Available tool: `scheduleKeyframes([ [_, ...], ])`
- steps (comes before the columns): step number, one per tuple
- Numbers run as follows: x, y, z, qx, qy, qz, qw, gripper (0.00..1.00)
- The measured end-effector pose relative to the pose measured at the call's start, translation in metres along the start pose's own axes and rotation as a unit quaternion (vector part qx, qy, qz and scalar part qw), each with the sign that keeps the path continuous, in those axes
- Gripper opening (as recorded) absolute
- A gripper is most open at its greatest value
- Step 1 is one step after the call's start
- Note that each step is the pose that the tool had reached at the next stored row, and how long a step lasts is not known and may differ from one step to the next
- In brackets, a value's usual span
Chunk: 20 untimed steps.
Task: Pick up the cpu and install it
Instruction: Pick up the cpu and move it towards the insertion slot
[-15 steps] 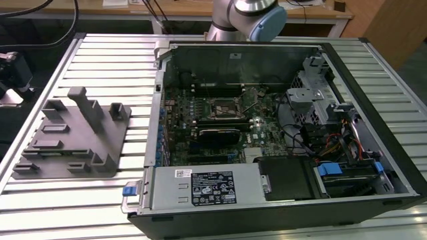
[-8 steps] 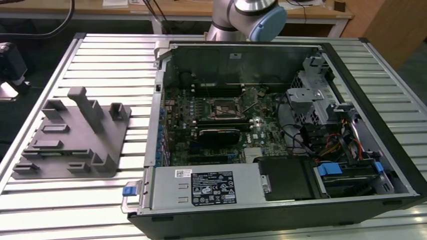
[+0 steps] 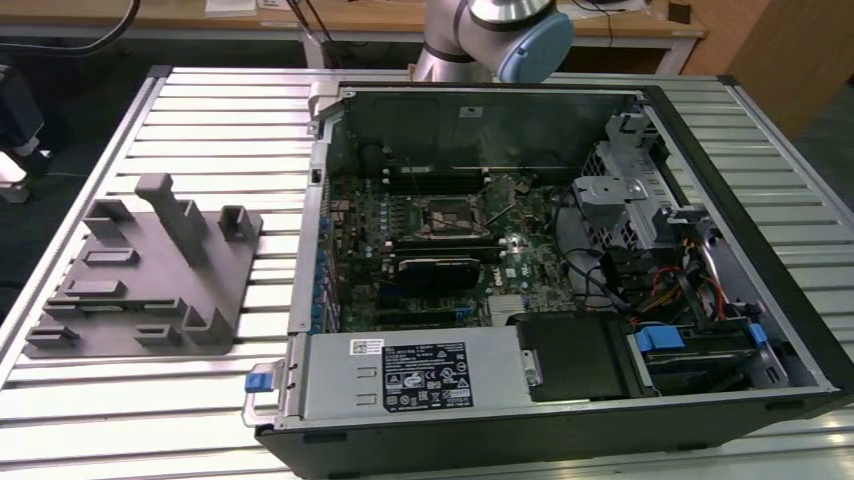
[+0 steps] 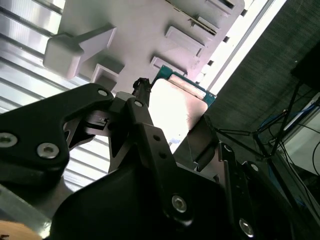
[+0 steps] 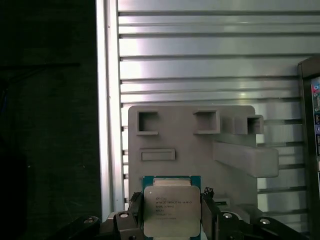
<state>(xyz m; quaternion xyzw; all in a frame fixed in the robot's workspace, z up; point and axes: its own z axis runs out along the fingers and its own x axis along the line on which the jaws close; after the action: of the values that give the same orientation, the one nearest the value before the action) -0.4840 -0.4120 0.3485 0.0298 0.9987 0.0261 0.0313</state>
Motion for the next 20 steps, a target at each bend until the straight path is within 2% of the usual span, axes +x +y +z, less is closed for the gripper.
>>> scheduleKeyframes([
  [20, -0.0023, 0.0029, -0.038, -0.0006, -0.0098, 0.0, 1.0, 0.55],
])
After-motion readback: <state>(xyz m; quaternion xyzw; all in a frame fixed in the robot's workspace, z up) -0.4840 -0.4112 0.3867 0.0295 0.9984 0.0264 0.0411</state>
